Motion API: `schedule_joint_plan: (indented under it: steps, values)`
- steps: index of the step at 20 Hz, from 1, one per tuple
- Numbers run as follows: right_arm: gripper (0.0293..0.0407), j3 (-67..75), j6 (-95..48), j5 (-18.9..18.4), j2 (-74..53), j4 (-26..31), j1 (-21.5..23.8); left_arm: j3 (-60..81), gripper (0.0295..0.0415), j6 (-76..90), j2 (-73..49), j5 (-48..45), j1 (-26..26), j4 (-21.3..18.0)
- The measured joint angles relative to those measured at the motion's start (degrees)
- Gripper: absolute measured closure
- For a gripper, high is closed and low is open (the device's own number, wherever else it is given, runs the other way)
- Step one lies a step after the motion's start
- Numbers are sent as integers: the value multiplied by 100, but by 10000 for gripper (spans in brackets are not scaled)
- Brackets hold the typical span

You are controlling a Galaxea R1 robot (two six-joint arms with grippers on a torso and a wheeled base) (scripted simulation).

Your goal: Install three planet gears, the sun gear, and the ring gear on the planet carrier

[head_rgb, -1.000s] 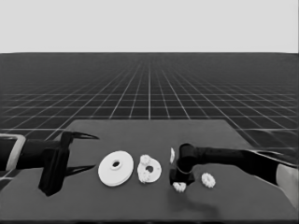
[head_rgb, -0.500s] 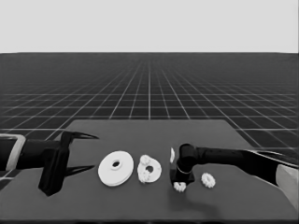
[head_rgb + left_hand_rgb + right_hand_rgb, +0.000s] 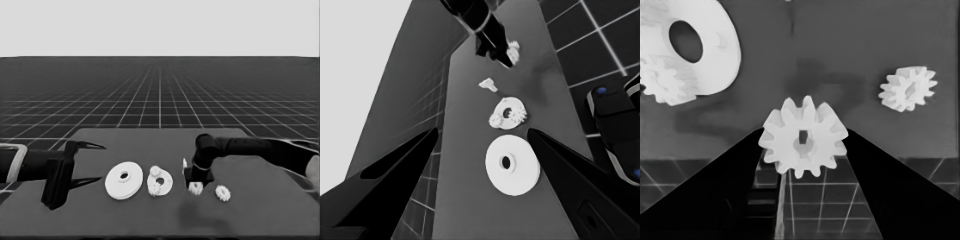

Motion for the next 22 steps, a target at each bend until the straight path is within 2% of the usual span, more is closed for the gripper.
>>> schedule_joint_plan:
  steps: [2, 4, 6, 12, 14, 15, 22]
  values:
    - [388, 1, 1, 0, -1, 15, 13, 0, 326, 0, 0, 0, 0, 0]
    - [388, -1698, -382, 67, 1288, 195, 184, 0, 326, 0, 0, 0, 0, 0]
    - [388, -2467, -678, 115, 1783, 242, 221, 0, 326, 0, 0, 0, 0, 0]
    - [388, -2912, -869, 143, 2031, 265, 228, 0, 326, 0, 0, 0, 0, 0]
    - [388, -3239, -1070, 317, 2120, -304, -364, 0, 326, 0, 0, 0, 0, 0]
    - [388, -3346, -1133, 370, 2150, -419, -498, 0, 326, 0, 0, 0, 0, 0]
    - [388, -3510, -1225, 453, 2198, -574, -659, 0, 326, 0, 0, 0, 0, 0]
